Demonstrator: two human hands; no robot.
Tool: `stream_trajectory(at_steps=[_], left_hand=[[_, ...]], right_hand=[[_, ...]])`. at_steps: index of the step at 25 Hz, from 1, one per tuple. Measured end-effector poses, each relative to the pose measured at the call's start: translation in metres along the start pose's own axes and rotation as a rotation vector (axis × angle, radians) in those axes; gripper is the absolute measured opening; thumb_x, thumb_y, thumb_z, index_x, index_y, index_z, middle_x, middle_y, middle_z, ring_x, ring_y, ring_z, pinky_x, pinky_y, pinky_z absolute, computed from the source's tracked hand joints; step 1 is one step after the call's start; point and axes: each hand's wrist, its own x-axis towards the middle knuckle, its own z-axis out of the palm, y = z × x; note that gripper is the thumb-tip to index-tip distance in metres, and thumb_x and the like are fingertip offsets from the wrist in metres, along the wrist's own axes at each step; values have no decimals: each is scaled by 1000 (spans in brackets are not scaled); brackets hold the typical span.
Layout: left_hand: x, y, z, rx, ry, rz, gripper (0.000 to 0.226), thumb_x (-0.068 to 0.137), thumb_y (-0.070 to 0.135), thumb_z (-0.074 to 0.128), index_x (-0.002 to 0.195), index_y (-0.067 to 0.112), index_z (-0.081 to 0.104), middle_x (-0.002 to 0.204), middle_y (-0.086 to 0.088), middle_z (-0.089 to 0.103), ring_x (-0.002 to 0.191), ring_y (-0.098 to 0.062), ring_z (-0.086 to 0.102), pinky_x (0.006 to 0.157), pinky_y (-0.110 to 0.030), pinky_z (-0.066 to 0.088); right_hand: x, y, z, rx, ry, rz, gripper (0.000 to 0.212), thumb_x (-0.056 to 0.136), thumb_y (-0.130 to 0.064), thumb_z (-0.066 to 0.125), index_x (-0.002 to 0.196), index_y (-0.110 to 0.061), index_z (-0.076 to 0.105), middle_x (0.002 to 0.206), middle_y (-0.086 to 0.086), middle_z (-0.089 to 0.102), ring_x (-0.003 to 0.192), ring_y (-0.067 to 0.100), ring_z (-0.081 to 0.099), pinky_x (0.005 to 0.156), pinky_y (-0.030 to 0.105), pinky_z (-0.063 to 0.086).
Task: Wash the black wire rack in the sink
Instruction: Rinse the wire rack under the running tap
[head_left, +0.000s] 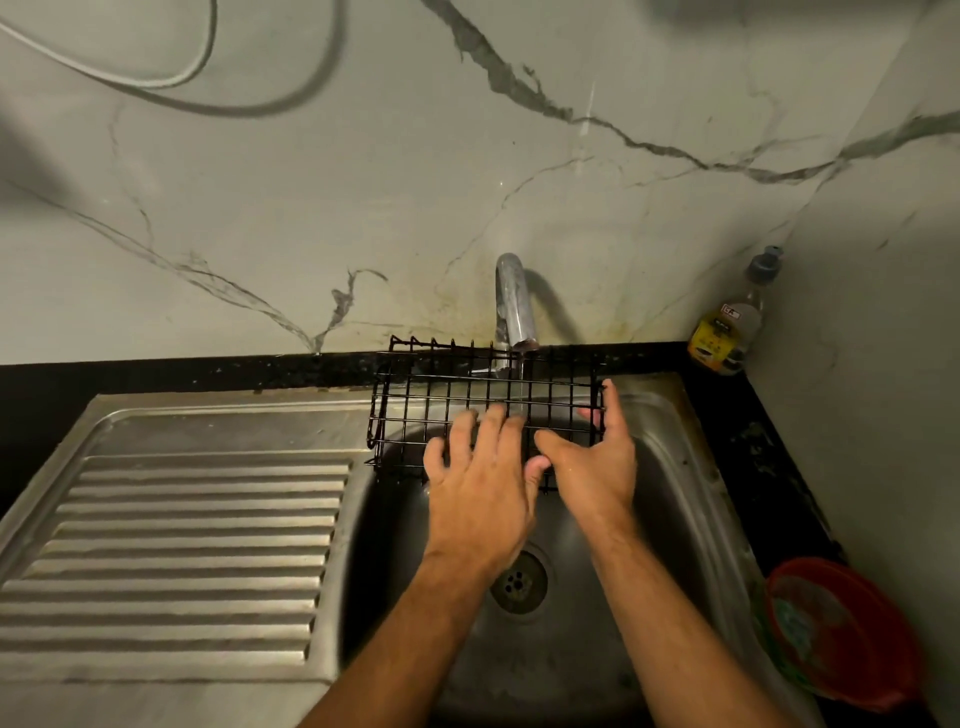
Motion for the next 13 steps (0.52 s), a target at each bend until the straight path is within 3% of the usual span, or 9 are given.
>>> stream_trajectory(at_steps=[2,4,6,7,9,11,13], left_hand=[[0,0,3,-5,-35,50,47,100,49,34,128,20,59,135,-3,56,127,-28,48,103,-52,33],[-1,-3,2,-121,-1,49,44,97,42,39,129,17,54,146,-8,44,141,-33,38,114,-51,24],[4,-2,-4,-236,-50,24,62,88,39,38,146,15,40,168,-14,14,157,-33,0,126,-52,5],[7,-1,-6,-240,-112,59,74,88,41,33,156,12,28,171,-13,-4,157,-27,-16,126,-50,-5],[16,-4,-7,-164,-187,179,81,92,48,24,162,9,11,169,-9,-19,154,-21,-26,127,-50,-9],[29,-9,-8,-146,-169,259,76,96,52,25,159,8,25,172,-11,-4,157,-23,-14,126,-54,-4],[42,-10,-12,-240,-73,269,62,97,53,31,140,12,48,164,-12,29,156,-29,15,126,-55,1]], right_hand=[[-2,3,0,23,-5,12,103,68,-13,81,152,-40,29,125,-13,55,112,6,56,84,21,45],[-3,3,-1,-1,-24,-24,105,67,-14,82,152,-44,27,129,-17,50,117,4,50,89,23,43],[-2,1,-3,-48,-25,-81,107,67,-16,82,152,-45,25,129,-19,46,120,2,45,93,25,41],[-2,1,-3,-58,-13,-86,106,68,-17,81,153,-45,24,129,-19,46,121,2,44,94,24,40],[-1,3,-4,-50,22,-73,106,67,-18,81,153,-44,24,138,-14,48,126,6,46,97,28,43],[2,7,-7,-45,33,-64,107,66,-21,82,152,-46,23,146,-8,47,130,10,47,103,34,45],[6,11,-10,-32,6,-63,110,64,-26,86,152,-47,23,143,-8,50,128,9,49,98,31,47]])
